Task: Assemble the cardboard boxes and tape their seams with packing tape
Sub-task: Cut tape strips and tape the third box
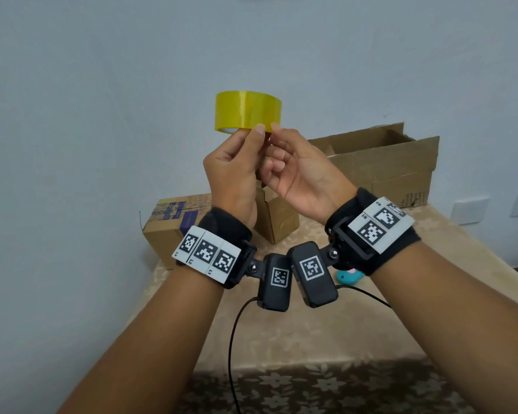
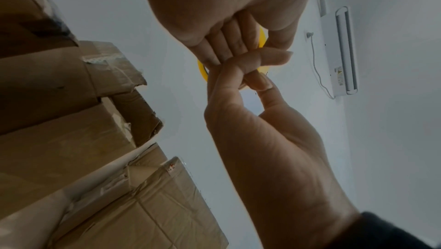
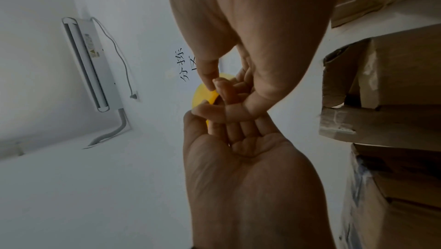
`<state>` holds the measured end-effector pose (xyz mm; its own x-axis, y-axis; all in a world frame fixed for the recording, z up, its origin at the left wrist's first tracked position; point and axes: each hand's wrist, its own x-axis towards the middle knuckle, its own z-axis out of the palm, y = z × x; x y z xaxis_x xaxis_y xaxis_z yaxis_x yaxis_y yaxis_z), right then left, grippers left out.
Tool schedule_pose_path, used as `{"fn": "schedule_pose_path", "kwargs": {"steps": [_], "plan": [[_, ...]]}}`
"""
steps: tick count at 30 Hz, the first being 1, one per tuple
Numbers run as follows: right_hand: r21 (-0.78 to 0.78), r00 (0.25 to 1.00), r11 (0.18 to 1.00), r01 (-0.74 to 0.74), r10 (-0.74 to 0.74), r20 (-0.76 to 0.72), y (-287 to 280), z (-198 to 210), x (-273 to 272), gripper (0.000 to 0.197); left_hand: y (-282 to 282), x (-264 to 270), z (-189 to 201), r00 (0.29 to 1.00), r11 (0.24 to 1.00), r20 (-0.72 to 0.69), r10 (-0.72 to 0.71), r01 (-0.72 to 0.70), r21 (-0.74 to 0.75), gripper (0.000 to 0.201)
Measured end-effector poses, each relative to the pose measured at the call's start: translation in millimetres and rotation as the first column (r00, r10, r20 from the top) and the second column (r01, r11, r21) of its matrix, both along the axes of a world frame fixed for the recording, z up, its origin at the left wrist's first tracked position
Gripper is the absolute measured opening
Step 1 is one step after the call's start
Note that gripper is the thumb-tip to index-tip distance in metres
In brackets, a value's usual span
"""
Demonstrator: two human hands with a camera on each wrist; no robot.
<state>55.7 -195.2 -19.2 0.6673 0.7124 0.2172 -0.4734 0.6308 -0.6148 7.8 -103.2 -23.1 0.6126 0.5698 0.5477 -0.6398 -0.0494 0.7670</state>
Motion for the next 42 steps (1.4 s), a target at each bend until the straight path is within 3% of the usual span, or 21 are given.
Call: {"fn": "schedule_pose_path", "kwargs": {"steps": [9, 11, 13, 14, 16, 17, 18, 23, 27, 42], "plan": [[-0.06, 0.999, 0.998, 0.008, -0.006, 0.04, -1, -2, 4, 0.011, 3, -1, 0, 1.0, 1.0, -0.027, -0.003, 0.003, 0.006, 0.03], [-0.134, 0.995, 0.989, 0.055, -0.042, 0.093, -2, -3, 2, 0.01, 5, -2, 3, 0.999, 0.999, -0.026, 0.032, -0.032, 0.016, 0.029], [-0.254, 0.968, 0.945, 0.204, -0.154, 0.2, -1, -6, 0, 0.014, 5, -2, 6, 0.997, 0.997, -0.022, 0.073, -0.073, 0.041, 0.024], [-0.296, 0.925, 0.893, 0.338, -0.256, 0.282, 0, -8, 0, 0.014, 4, -2, 7, 0.995, 0.994, -0.026, 0.093, -0.091, 0.054, 0.024], [-0.289, 0.755, 0.724, 0.626, -0.472, 0.455, 1, -14, 1, 0.014, 1, -2, 10, 0.992, 0.99, -0.043, 0.12, -0.116, 0.086, 0.026], [-0.256, 0.676, 0.657, 0.71, -0.532, 0.51, 1, -16, 3, 0.014, 0, -3, 10, 0.99, 0.987, -0.053, 0.127, -0.121, 0.105, 0.026], [-0.219, 0.642, 0.643, 0.734, -0.552, 0.532, 2, -16, 5, 0.01, 0, -3, 11, 0.989, 0.985, -0.064, 0.132, -0.123, 0.12, 0.026], [-0.07, 0.62, 0.738, 0.671, -0.508, 0.598, 0, -16, 9, 0.026, 5, -2, 8, 0.985, 0.968, -0.104, 0.135, -0.108, 0.228, 0.026], [-0.024, 0.604, 0.717, 0.697, -0.568, 0.559, 2, -23, 14, 0.021, 7, -6, 6, 0.979, 0.958, -0.16, 0.124, -0.076, 0.276, 0.014], [0.043, 0.542, 0.682, 0.73, -0.617, 0.571, 1, -24, 21, 0.015, -6, -5, 1, 0.982, 0.984, -0.186, 0.039, -0.005, 0.179, 0.021]]}}
